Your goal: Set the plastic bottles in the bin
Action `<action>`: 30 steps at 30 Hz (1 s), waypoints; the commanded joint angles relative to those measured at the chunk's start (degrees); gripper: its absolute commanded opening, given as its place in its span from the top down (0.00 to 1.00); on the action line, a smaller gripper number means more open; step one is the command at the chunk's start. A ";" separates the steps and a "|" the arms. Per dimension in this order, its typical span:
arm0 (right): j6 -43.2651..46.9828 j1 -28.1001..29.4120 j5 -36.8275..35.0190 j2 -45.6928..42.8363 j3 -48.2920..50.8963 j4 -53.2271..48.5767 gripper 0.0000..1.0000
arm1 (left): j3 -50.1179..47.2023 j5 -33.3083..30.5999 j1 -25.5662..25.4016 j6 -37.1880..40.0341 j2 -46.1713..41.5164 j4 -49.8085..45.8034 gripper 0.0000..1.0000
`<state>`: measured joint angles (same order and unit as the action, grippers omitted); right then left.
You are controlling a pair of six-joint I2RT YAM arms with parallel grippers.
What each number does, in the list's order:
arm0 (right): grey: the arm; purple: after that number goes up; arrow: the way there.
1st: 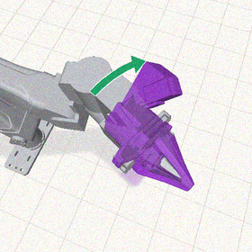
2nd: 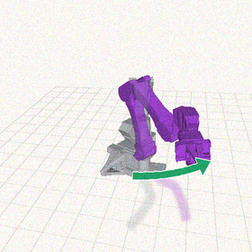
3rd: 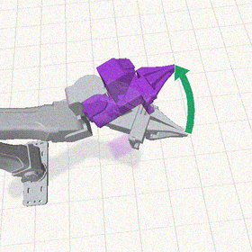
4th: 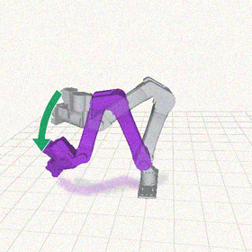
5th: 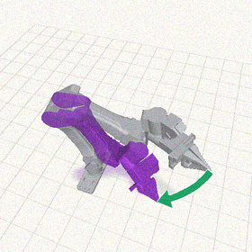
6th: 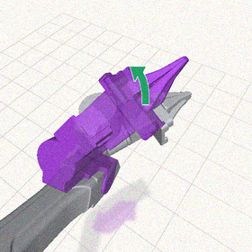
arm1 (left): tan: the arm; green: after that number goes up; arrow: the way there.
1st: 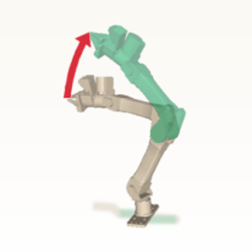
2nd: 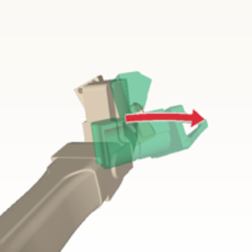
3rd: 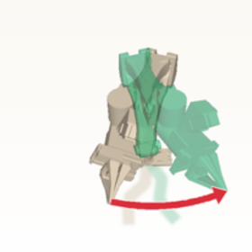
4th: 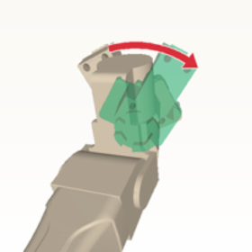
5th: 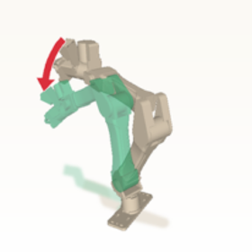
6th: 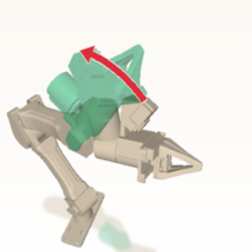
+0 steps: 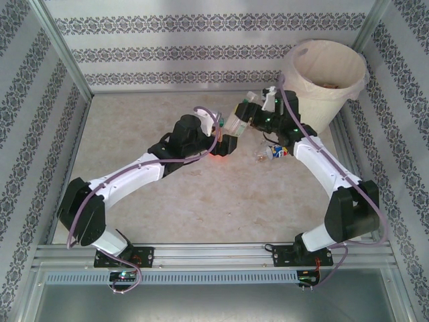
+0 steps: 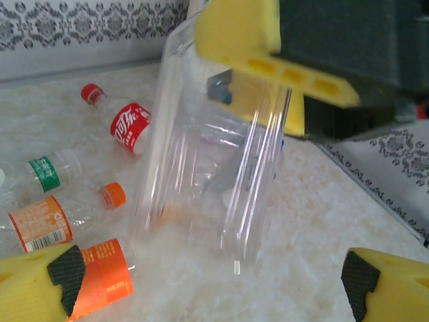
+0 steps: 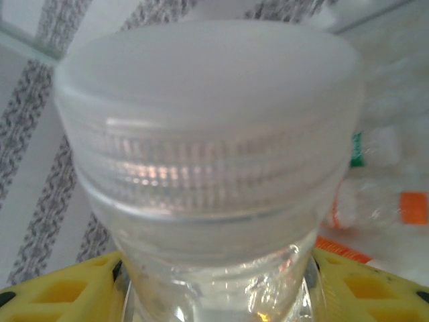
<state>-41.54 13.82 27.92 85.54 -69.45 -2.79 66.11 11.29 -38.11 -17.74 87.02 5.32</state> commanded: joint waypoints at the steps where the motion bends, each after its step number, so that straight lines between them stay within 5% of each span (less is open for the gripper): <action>1: 2.39 -3.52 -3.77 -1.50 -5.00 0.19 0.44 | -2.90 -5.40 1.01 -3.61 -4.21 4.64 0.00; 9: 1.34 -12.55 -6.30 4.21 -16.15 0.37 0.43 | -8.76 -19.36 2.64 -9.60 -8.37 2.43 0.00; 30: -17.29 -27.50 -16.43 26.21 -41.00 5.42 0.40 | -13.59 -26.35 5.10 -18.42 -11.11 -5.27 0.00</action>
<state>-54.50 -13.02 15.27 110.04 -107.61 0.75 53.36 -12.47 -33.91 -33.06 77.12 3.79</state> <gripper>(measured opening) 0.603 0.996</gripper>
